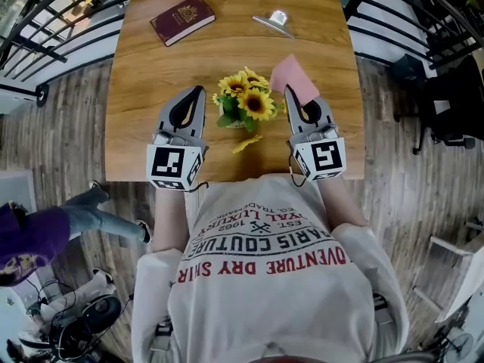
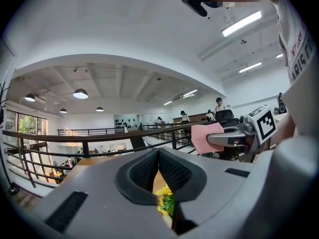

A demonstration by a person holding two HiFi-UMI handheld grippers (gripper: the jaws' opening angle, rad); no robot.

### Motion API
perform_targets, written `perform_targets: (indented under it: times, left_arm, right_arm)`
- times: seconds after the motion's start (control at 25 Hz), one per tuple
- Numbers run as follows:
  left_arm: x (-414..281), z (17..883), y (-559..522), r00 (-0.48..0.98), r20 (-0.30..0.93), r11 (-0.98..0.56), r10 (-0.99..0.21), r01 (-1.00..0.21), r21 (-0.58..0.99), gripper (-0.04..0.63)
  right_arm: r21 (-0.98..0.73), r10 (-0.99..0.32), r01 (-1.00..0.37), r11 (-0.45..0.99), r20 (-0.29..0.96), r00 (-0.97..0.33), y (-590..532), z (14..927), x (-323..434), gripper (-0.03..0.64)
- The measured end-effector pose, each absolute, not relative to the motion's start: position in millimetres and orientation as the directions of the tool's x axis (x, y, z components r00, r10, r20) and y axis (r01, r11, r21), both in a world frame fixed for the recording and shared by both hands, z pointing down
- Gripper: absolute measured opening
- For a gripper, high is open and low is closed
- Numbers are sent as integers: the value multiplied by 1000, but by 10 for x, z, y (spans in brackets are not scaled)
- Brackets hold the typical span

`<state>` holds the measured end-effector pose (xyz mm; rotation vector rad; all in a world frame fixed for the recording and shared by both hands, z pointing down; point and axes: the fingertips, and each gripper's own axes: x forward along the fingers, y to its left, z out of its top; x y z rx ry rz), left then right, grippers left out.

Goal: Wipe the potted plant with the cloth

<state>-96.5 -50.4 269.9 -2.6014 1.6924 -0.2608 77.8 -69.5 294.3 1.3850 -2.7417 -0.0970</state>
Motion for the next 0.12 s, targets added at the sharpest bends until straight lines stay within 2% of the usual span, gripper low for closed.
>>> perform_targets:
  times: [0.12]
  left_arm:
    - [-985, 2720, -533, 391, 132, -405, -911, -908, -110, 17]
  right_arm:
    - [90, -807, -802, 590, 36, -590, -735, 2951, 778, 34]
